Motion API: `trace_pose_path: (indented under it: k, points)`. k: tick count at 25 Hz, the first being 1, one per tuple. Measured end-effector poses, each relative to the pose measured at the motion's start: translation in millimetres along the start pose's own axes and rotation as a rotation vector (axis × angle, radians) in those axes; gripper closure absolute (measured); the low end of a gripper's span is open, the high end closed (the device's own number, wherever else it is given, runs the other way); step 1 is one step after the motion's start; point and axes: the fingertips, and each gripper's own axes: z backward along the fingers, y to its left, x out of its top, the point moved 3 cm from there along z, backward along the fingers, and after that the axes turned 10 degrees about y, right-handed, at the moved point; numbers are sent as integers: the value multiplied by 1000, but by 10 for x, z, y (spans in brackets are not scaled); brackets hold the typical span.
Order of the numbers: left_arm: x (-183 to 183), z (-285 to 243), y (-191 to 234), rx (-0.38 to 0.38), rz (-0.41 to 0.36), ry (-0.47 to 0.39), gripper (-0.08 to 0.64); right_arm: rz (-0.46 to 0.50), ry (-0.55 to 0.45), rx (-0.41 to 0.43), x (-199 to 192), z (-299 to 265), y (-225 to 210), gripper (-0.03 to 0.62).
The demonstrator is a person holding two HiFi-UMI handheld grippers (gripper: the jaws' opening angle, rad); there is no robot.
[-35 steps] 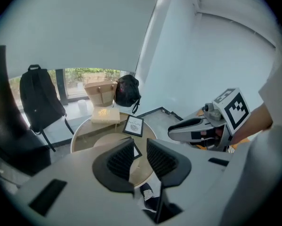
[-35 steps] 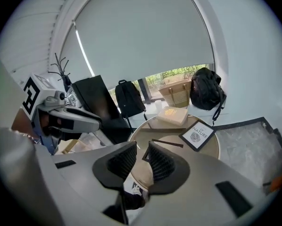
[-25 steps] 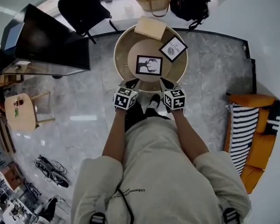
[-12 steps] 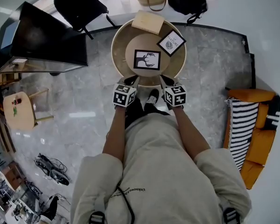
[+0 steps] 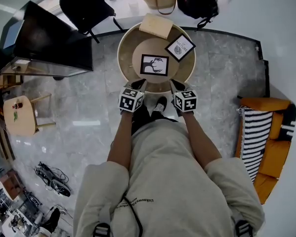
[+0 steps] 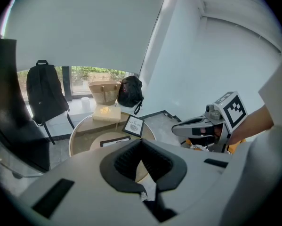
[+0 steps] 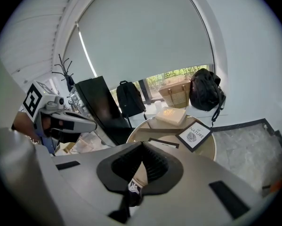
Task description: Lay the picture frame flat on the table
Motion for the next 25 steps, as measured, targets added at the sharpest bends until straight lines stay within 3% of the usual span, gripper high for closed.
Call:
trace_pose_path:
  k: [18,25]
  points:
    - [29,64,90,69,36,-24,538,23,14,-4,-42,54,-5,560]
    - [-99,21,74,62,17,50,538,16,16,12,-71,26,44,560]
